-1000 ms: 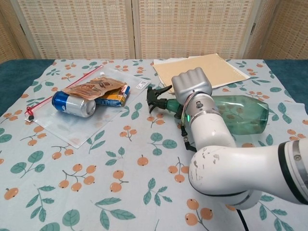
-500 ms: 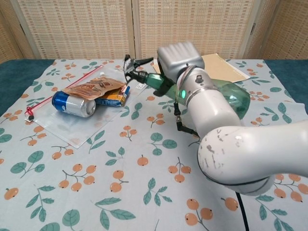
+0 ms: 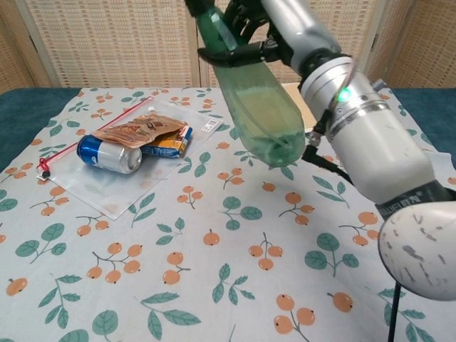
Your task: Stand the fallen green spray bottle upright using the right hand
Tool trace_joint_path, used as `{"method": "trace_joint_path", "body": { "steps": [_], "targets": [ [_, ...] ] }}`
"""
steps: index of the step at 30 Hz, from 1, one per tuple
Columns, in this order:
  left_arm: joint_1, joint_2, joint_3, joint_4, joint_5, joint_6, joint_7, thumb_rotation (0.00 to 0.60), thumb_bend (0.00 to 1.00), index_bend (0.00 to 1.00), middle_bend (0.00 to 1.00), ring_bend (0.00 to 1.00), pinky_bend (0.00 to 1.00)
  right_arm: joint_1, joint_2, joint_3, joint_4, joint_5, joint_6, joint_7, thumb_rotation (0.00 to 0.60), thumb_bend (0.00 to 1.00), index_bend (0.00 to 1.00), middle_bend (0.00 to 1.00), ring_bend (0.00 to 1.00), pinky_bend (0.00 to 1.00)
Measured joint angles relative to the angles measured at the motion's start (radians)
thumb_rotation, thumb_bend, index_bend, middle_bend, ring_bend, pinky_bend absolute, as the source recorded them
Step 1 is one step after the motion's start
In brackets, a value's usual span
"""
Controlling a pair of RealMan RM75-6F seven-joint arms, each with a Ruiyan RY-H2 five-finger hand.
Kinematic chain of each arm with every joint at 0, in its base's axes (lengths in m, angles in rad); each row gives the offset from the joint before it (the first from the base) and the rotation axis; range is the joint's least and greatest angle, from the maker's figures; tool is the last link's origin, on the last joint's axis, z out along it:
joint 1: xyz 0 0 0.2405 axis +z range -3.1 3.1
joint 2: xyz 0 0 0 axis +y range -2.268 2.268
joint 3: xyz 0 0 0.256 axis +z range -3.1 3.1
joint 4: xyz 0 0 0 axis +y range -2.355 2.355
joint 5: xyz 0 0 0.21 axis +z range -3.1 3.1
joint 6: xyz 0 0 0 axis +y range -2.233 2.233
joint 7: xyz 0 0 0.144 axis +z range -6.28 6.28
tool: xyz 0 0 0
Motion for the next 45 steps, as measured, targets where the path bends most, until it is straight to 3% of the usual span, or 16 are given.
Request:
{"method": "trace_joint_path", "body": {
  "steps": [5,11,24,45],
  "targets": [
    [0.000,-0.003,-0.002,-0.002,-0.007,-0.002,0.011,0.600,0.26,0.00,0.00,0.03,0.15,-0.115,0.028,-0.036,-0.019,-0.063,0.089,0.360,0.600,0.19,0.74,0.60,0.41,0.23],
    [0.003,-0.006,-0.004,-0.003,-0.009,0.005,0.015,0.600,0.26,0.00,0.00,0.03,0.15,-0.235,0.069,-0.085,-0.021,-0.109,0.131,0.544,0.600,0.19,0.74,0.60,0.41,0.23],
    [0.006,-0.007,-0.008,-0.001,-0.007,0.011,0.008,0.600,0.26,0.00,0.00,0.03,0.15,-0.258,0.049,-0.135,0.097,-0.190,0.118,0.551,0.600,0.19,0.74,0.60,0.41,0.23],
    [0.011,-0.009,-0.007,0.005,0.003,0.023,-0.001,0.600,0.26,0.00,0.00,0.03,0.15,-0.292,0.023,-0.159,0.189,-0.200,0.076,0.580,0.600,0.19,0.74,0.60,0.41,0.23]
  ]
}}
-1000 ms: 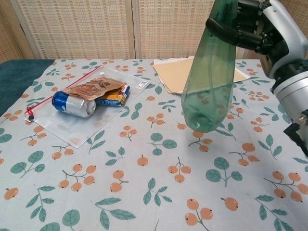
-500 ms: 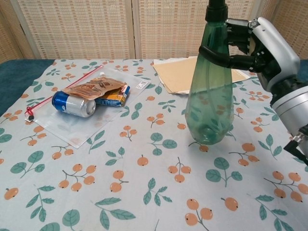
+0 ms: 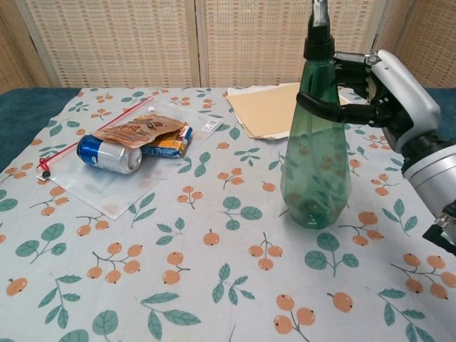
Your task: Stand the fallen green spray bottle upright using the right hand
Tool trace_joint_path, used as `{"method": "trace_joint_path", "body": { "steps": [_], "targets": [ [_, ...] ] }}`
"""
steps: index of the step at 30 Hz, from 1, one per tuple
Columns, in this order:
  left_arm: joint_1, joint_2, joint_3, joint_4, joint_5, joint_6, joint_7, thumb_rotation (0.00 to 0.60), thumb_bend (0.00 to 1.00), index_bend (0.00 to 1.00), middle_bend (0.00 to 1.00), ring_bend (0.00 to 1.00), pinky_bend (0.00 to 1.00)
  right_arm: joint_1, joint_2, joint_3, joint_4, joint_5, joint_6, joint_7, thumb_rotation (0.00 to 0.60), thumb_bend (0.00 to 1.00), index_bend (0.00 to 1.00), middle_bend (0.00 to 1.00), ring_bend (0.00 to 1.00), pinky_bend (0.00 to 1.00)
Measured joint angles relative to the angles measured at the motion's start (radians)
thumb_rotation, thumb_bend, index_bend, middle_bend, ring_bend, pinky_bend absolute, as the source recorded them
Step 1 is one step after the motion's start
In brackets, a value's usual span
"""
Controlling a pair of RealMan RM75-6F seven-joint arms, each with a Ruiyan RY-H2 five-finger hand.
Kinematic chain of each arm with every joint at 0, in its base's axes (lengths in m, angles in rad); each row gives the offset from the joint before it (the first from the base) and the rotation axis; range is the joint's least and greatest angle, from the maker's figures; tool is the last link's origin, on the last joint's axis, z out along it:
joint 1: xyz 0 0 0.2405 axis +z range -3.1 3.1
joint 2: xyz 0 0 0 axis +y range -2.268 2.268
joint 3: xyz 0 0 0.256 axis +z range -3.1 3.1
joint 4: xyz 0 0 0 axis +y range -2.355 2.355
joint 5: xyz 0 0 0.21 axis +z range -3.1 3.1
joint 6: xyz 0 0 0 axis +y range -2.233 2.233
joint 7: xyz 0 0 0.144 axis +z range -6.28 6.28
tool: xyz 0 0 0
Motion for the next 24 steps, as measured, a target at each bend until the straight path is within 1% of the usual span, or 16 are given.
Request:
{"method": "trace_joint_path", "body": {
  "steps": [16,18,20,22,24],
  "targets": [
    [0.005,0.001,-0.001,0.000,0.000,0.007,-0.003,0.600,0.26,0.00,0.00,0.03,0.15,-0.016,-0.013,-0.024,0.054,-0.035,0.002,0.019,0.600,0.19,0.74,0.60,0.41,0.23],
    [0.005,0.001,-0.002,0.000,0.000,0.006,-0.004,0.600,0.26,0.00,0.00,0.03,0.15,-0.018,-0.015,-0.025,0.060,-0.037,0.005,0.024,0.600,0.17,0.72,0.60,0.41,0.24],
    [0.005,0.001,-0.001,0.000,0.001,0.006,-0.004,0.600,0.26,0.00,0.00,0.03,0.15,-0.020,-0.016,-0.027,0.065,-0.041,0.009,0.030,0.600,0.12,0.71,0.60,0.40,0.24],
    [0.005,0.001,-0.001,0.000,0.001,0.006,-0.004,0.600,0.26,0.00,0.00,0.03,0.15,-0.022,-0.017,-0.030,0.069,-0.046,0.014,0.035,0.600,0.03,0.68,0.60,0.39,0.24],
    [0.005,0.001,-0.001,0.000,0.000,0.005,-0.004,0.600,0.26,0.00,0.00,0.03,0.15,-0.025,-0.016,-0.035,0.074,-0.054,0.019,0.042,0.600,0.00,0.66,0.60,0.38,0.24]
  ]
}}
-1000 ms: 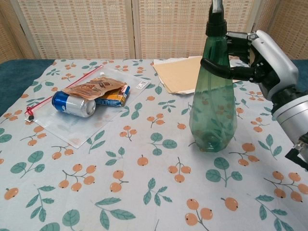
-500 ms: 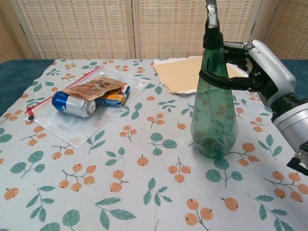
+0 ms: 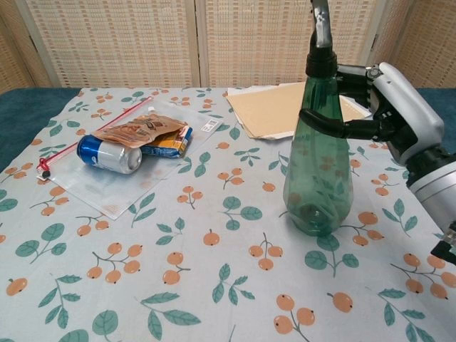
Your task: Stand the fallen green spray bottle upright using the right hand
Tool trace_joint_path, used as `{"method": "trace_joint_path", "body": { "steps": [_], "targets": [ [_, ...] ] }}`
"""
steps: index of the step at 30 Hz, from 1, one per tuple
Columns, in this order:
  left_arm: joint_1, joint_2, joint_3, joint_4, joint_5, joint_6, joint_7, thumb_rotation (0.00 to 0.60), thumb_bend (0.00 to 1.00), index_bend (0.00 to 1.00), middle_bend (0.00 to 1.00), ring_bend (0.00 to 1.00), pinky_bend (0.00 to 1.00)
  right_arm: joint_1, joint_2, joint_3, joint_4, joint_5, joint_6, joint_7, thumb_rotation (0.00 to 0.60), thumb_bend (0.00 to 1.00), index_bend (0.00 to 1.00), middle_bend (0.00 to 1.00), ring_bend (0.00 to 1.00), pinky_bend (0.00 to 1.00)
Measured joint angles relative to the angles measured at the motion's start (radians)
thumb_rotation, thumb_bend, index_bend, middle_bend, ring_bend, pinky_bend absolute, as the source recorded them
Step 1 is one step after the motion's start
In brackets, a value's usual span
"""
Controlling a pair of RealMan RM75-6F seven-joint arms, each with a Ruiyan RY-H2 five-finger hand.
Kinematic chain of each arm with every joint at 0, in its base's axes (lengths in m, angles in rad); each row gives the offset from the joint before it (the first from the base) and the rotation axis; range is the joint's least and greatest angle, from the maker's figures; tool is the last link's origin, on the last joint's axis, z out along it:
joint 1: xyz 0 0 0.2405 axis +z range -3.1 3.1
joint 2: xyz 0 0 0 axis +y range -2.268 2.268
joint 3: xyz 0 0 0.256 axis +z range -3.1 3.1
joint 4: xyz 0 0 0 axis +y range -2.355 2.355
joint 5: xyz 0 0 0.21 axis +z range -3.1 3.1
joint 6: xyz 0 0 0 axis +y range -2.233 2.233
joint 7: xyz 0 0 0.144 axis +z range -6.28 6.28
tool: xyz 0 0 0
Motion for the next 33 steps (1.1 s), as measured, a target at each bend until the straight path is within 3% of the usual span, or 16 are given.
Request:
{"method": "trace_joint_path", "body": {
  "steps": [7,13,22,33],
  "targets": [
    [0.000,0.001,0.001,-0.002,0.000,-0.001,0.002,0.600,0.26,0.00,0.00,0.03,0.15,-0.014,0.009,-0.009,0.005,-0.008,0.013,-0.003,0.600,0.00,0.61,0.60,0.34,0.23],
    [0.001,0.001,0.000,-0.003,0.000,0.000,0.004,0.600,0.26,0.00,0.00,0.03,0.15,-0.029,0.021,-0.015,0.002,-0.001,0.005,-0.023,0.600,0.00,0.51,0.59,0.29,0.16],
    [0.001,0.001,0.000,-0.006,-0.004,-0.004,0.002,0.600,0.26,0.00,0.00,0.03,0.16,-0.039,0.041,-0.015,-0.027,-0.004,0.008,-0.048,0.600,0.00,0.46,0.56,0.26,0.13],
    [0.002,-0.001,-0.001,-0.004,0.004,0.004,-0.004,0.600,0.26,0.00,0.00,0.03,0.16,-0.051,0.108,-0.005,-0.130,0.006,-0.006,-0.126,0.600,0.00,0.41,0.53,0.22,0.11]
  ]
}}
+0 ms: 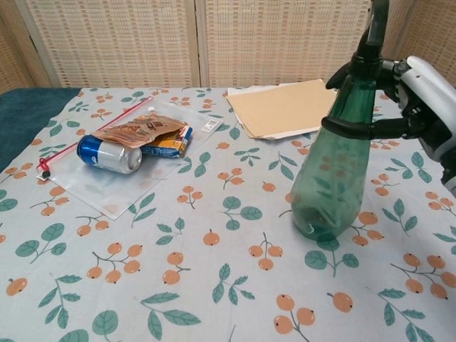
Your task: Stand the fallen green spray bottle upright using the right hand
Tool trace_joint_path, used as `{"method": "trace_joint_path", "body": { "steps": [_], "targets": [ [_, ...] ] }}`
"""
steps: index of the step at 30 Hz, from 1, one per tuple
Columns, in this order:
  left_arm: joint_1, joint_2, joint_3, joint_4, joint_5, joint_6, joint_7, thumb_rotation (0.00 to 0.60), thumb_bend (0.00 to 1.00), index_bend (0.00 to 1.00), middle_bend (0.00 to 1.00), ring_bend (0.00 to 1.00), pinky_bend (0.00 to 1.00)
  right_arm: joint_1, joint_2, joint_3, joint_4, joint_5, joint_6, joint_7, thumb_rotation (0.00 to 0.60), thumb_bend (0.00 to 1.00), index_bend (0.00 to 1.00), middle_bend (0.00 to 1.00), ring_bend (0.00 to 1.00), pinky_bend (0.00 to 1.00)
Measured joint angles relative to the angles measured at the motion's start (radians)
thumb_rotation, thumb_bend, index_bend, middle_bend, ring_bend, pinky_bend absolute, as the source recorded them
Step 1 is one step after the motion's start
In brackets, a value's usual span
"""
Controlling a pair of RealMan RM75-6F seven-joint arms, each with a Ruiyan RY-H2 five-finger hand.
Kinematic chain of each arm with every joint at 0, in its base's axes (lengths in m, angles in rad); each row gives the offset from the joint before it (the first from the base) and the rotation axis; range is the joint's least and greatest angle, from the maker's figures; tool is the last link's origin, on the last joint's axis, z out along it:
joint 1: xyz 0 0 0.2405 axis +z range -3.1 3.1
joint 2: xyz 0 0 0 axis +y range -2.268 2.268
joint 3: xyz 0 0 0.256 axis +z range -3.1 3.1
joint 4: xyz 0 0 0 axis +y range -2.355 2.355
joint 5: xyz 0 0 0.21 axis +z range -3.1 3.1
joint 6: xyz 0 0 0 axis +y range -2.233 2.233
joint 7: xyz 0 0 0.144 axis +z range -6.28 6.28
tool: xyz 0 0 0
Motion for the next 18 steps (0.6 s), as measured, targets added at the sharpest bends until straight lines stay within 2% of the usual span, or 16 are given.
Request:
{"method": "trace_joint_path", "body": {
  "steps": [9,18],
  "targets": [
    [0.000,0.000,0.001,0.002,0.003,-0.001,-0.004,0.600,0.26,0.00,0.00,0.03,0.16,-0.008,0.058,-0.025,-0.057,0.012,-0.072,-0.122,0.600,0.00,0.36,0.48,0.16,0.03],
    [-0.002,0.000,0.000,0.002,0.001,-0.004,-0.005,0.600,0.26,0.00,0.00,0.03,0.16,-0.007,0.107,-0.051,-0.111,0.023,-0.150,-0.204,0.600,0.00,0.23,0.39,0.08,0.00]
  ]
}}
